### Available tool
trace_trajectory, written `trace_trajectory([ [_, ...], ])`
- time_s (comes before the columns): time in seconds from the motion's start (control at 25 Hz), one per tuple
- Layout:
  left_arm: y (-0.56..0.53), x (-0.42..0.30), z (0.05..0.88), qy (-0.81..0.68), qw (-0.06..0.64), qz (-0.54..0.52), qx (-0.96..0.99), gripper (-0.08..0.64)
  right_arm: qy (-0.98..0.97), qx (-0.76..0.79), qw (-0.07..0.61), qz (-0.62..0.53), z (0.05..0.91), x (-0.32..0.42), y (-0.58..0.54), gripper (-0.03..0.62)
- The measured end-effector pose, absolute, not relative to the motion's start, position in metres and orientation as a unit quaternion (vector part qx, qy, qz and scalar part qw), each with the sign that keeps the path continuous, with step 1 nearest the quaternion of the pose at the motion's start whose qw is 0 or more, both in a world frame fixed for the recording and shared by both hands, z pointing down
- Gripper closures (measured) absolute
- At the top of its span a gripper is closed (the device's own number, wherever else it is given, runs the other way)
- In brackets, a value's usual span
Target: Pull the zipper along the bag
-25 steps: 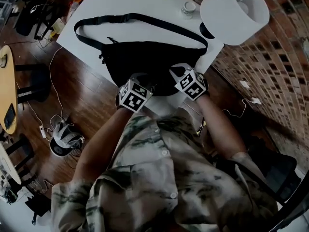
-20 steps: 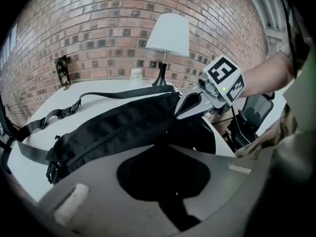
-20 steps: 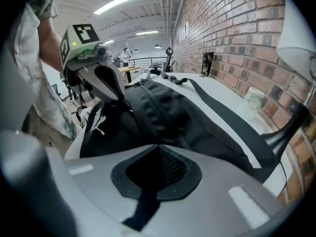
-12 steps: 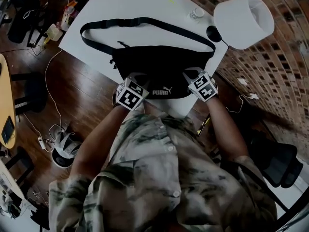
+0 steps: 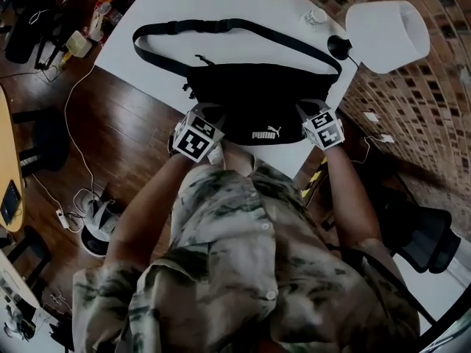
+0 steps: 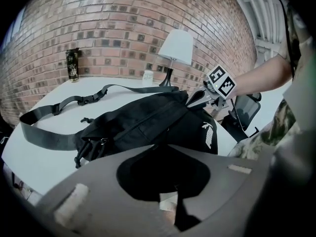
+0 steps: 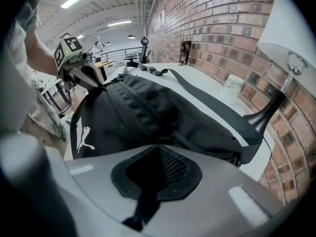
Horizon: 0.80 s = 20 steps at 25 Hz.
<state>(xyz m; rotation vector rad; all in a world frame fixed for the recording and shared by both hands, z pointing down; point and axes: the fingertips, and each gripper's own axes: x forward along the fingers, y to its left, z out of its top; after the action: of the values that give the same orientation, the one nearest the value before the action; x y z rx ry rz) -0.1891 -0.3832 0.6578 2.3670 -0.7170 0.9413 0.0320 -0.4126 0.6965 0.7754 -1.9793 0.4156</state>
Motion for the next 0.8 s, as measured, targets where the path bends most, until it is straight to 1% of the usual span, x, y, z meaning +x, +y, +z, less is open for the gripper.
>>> trace_trajectory([
  [0.24, -0.385, -0.214, 0.659, -0.278, 0.247, 0.330, 0.868, 0.534, -0.796, 0.331, 0.478, 0.169, 0.697, 0.034, -0.412, 0.586],
  [0.48, -0.390, -0.221, 0.658, -0.326, 0.231, 0.315, 0.861, 0.528, -0.797, 0.347, 0.468, 0.157, 0.691, 0.029, -0.414, 0.586],
  [0.6, -0.389, -0.227, 0.644, -0.366, 0.200, 0.311, 0.854, 0.501, -0.817, 0.360, 0.428, 0.137, 0.670, 0.024, -0.408, 0.586],
  [0.68, -0.372, -0.230, 0.628, -0.387, 0.180, 0.308, 0.850, 0.500, -0.830, 0.371, 0.394, 0.133, 0.650, 0.027, -0.389, 0.584],
  [0.72, -0.359, -0.231, 0.620, -0.395, 0.174, 0.305, 0.849, 0.500, -0.836, 0.375, 0.378, 0.131, 0.638, 0.031, -0.373, 0.576],
  [0.76, -0.345, -0.232, 0.611, -0.403, 0.167, 0.301, 0.848, 0.500, -0.843, 0.378, 0.360, 0.129, 0.626, 0.035, -0.356, 0.542],
  [0.8, -0.331, -0.232, 0.599, -0.413, 0.159, 0.296, 0.847, 0.500, -0.850, 0.381, 0.341, 0.125, 0.615, 0.039, -0.339, 0.537],
])
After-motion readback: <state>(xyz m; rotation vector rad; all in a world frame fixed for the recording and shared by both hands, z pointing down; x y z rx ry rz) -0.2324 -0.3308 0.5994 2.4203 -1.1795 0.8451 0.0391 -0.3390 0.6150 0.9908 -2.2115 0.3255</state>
